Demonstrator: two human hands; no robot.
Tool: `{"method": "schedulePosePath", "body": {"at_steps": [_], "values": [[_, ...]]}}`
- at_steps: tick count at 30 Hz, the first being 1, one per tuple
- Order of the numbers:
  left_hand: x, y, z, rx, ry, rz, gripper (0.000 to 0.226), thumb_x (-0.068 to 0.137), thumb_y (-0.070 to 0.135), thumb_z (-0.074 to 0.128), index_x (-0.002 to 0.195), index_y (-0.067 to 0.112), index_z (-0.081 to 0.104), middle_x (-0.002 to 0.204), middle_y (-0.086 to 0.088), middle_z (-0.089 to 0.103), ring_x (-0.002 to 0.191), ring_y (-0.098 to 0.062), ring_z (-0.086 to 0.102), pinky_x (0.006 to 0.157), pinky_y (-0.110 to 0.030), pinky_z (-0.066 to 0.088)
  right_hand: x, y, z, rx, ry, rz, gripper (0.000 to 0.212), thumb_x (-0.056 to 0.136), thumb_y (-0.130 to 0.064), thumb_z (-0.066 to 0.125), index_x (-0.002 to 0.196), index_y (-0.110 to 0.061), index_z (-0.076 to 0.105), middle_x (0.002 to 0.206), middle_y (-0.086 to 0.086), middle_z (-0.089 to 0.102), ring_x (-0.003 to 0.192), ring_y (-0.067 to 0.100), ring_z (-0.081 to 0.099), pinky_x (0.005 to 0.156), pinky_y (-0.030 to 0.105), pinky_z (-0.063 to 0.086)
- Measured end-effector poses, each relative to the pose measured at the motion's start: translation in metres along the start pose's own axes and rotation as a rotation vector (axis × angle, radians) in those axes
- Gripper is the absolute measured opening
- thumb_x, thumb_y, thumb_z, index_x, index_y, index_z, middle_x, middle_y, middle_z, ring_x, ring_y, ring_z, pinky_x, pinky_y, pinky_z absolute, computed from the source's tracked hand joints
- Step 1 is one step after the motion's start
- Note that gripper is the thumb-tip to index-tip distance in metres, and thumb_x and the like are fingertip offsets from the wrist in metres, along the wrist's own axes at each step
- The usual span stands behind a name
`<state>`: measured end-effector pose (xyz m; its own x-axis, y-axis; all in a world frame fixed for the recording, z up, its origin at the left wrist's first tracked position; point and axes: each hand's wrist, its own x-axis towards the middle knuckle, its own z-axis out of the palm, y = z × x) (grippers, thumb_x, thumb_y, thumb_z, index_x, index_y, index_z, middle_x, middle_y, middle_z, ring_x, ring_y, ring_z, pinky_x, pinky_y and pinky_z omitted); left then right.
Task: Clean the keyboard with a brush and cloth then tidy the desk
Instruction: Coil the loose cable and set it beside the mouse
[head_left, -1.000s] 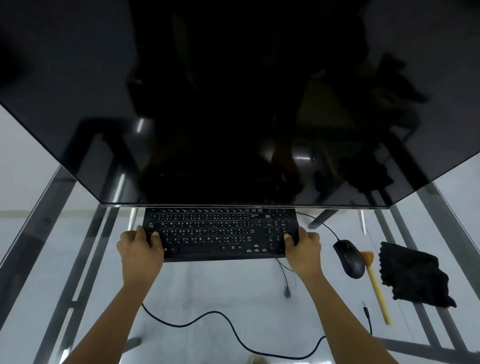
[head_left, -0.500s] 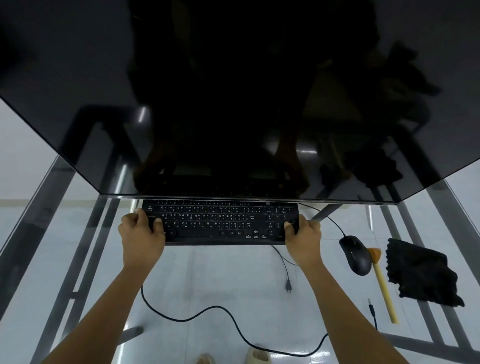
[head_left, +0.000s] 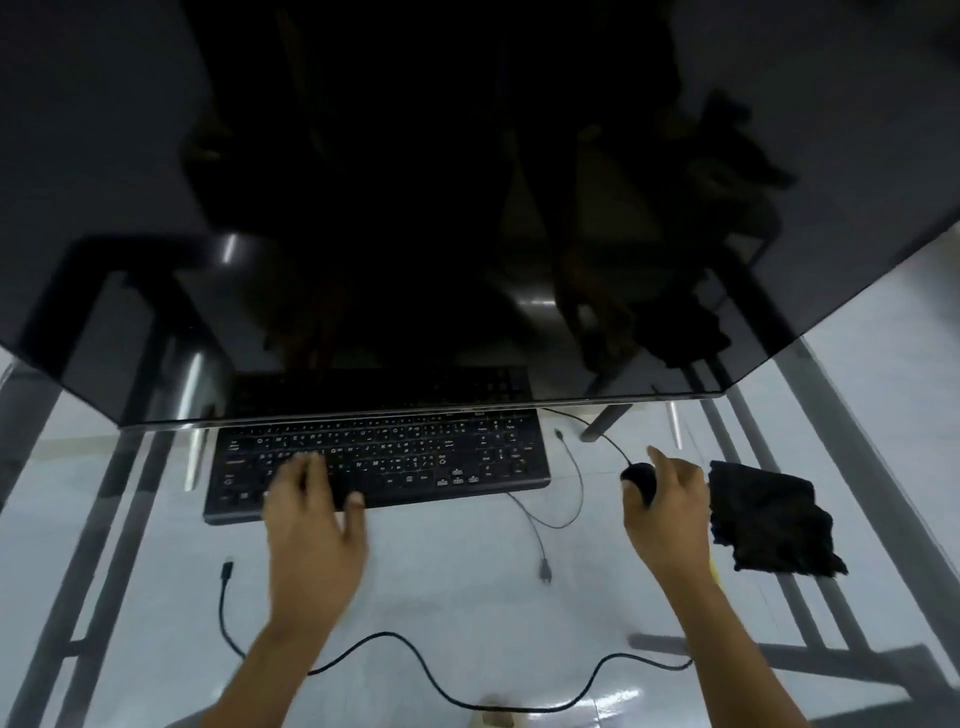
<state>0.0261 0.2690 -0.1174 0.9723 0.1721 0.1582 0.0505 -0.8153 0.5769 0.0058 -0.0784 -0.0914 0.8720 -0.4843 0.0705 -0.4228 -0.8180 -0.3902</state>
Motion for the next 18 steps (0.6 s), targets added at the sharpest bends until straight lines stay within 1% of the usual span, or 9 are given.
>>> {"method": "schedulePosePath", "body": {"at_steps": [2, 4, 6, 8, 9, 11, 15, 18], "values": [[-0.017, 0.033, 0.021, 0.011, -0.113, 0.147, 0.056, 0.093, 0.029, 0.047, 0.140, -0.001, 0.039, 0.146, -0.019, 0.035, 0.137, -0.034, 0.028, 0.113, -0.051, 0.025, 0.000, 0.014, -0.005, -0.045, -0.052, 0.023, 0.057, 0.083, -0.016, 0.073, 0.135, -0.006, 0.052, 0.127, 0.025, 0.052, 0.113, 0.045, 0.050, 0.093, 0.055, 0.046], [-0.029, 0.067, 0.043, 0.038, -0.230, 0.283, 0.059, 0.093, 0.037, 0.034, 0.142, 0.005, 0.040, 0.150, -0.011, 0.034, 0.141, -0.025, 0.025, 0.116, -0.046, 0.016, 0.003, 0.026, -0.007, -0.088, -0.096, 0.015, 0.058, 0.083, -0.019, 0.073, 0.136, -0.011, 0.052, 0.130, 0.024, 0.051, 0.114, 0.045, 0.051, 0.094, 0.055, 0.048], [-0.036, 0.091, 0.061, 0.089, -0.310, 0.388, 0.058, 0.094, 0.039, 0.030, 0.142, 0.009, 0.039, 0.152, -0.007, 0.034, 0.142, -0.021, 0.024, 0.115, -0.043, 0.011, 0.006, 0.034, -0.002, -0.103, -0.105, -0.026, 0.055, 0.081, -0.017, 0.074, 0.132, -0.012, 0.056, 0.125, 0.023, 0.057, 0.106, 0.045, 0.056, 0.089, 0.055, 0.051], [-0.038, 0.103, 0.071, 0.143, -0.357, 0.452, 0.056, 0.094, 0.038, 0.031, 0.141, 0.010, 0.041, 0.151, -0.007, 0.035, 0.142, -0.022, 0.027, 0.113, -0.043, 0.013, 0.008, 0.035, 0.006, -0.108, -0.087, -0.059, 0.051, 0.078, -0.010, 0.075, 0.127, -0.009, 0.061, 0.116, 0.022, 0.062, 0.097, 0.044, 0.059, 0.084, 0.053, 0.053], [-0.038, 0.106, 0.076, 0.166, -0.377, 0.472, 0.055, 0.094, 0.038, 0.031, 0.140, 0.010, 0.042, 0.151, -0.007, 0.036, 0.142, -0.022, 0.028, 0.112, -0.044, 0.015, 0.011, 0.034, 0.008, -0.101, -0.072, -0.074, 0.051, 0.077, -0.007, 0.076, 0.126, -0.007, 0.062, 0.114, 0.021, 0.064, 0.094, 0.043, 0.060, 0.082, 0.052, 0.052], [-0.036, 0.107, 0.084, 0.215, -0.399, 0.489, 0.056, 0.094, 0.038, 0.030, 0.141, 0.010, 0.042, 0.151, -0.007, 0.036, 0.142, -0.022, 0.028, 0.111, -0.046, 0.017, 0.019, 0.029, 0.011, -0.081, -0.055, -0.098, 0.050, 0.079, -0.007, 0.076, 0.126, -0.005, 0.062, 0.113, 0.021, 0.064, 0.095, 0.043, 0.060, 0.083, 0.050, 0.051], [-0.033, 0.106, 0.094, 0.250, -0.400, 0.474, 0.056, 0.096, 0.039, 0.027, 0.142, 0.009, 0.039, 0.154, -0.006, 0.031, 0.144, -0.020, 0.021, 0.112, -0.047, 0.015, 0.047, 0.027, 0.017, -0.075, -0.054, -0.107, 0.047, 0.086, -0.017, 0.071, 0.129, -0.005, 0.058, 0.120, 0.018, 0.062, 0.104, 0.039, 0.057, 0.089, 0.048, 0.050], [-0.035, 0.105, 0.096, 0.245, -0.385, 0.482, 0.056, 0.096, 0.038, 0.029, 0.144, 0.009, 0.036, 0.155, -0.006, 0.028, 0.146, -0.020, 0.017, 0.113, -0.049, 0.017, 0.063, 0.025, 0.022, -0.061, -0.050, -0.096, 0.047, 0.091, -0.023, 0.066, 0.134, -0.007, 0.055, 0.126, 0.017, 0.059, 0.109, 0.037, 0.054, 0.091, 0.048, 0.049]]}}
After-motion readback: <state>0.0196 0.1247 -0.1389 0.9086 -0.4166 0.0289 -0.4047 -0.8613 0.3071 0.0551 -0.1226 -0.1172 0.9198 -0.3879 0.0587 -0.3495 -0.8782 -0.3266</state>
